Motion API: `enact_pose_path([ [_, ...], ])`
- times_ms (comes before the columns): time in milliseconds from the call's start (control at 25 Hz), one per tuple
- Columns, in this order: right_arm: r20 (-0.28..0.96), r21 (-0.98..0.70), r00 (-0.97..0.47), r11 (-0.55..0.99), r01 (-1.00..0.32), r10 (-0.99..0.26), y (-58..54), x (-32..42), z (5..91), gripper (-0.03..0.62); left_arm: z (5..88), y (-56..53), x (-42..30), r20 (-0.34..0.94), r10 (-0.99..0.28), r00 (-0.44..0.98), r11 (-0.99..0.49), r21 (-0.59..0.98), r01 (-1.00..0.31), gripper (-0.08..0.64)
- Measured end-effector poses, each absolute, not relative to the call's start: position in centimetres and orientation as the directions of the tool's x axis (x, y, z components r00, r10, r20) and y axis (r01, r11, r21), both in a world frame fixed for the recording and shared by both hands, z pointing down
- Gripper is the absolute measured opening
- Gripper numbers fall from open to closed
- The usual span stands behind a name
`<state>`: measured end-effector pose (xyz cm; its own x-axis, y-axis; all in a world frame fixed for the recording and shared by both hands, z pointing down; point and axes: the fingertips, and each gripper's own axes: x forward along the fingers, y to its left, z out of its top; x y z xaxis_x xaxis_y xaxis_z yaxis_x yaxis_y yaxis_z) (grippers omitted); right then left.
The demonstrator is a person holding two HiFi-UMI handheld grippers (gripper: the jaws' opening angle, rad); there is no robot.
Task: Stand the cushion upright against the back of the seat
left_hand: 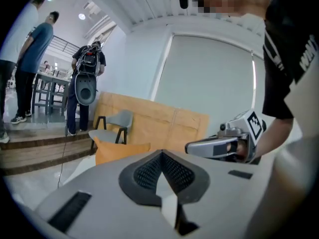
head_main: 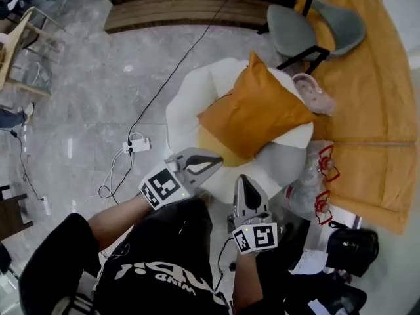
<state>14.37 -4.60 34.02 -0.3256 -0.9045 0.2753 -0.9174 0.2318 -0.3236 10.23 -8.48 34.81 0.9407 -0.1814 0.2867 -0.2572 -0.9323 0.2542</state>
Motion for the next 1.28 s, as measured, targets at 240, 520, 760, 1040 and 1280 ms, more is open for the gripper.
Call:
enact_pose_path([
  [240,0.233,-0.339,-0.448,0.359,-0.869,-0.863,2.0,8.5,24.5,0.021,24.1,-1.8,6.2,0.235,-0.148,0.961,-0.954,0.224,-0.202,0.006],
  [520,0.136,-0.328,-0.475,0.413,-0.850,-0.869,5.6,5.2,19.1,0.021,17.5,2.1,4.1,0.166,-0.208,0.964,-0.959,0.161,-0.235,0.006],
  [760,0.097,-0.305,-0.453,0.406,-0.861,-0.886,5.3,5.2,17.7,0.021,15.9,2.8,3.2,0.138,-0.236,0.962,-0.952,0.167,-0.257,0.006],
  [1040,0.095,-0.284,-0.435,0.394,-0.874,-0.896,4.9,5.4,17.3,0.020,15.4,2.7,3.1,0.140,-0.233,0.962,-0.953,0.163,-0.255,0.006],
  [1280,0.094,-0.278,-0.440,0.401,-0.873,-0.893,4.3,5.6,17.0,0.020,15.4,2.4,3.4,0.142,-0.220,0.965,-0.957,0.162,-0.242,0.006],
])
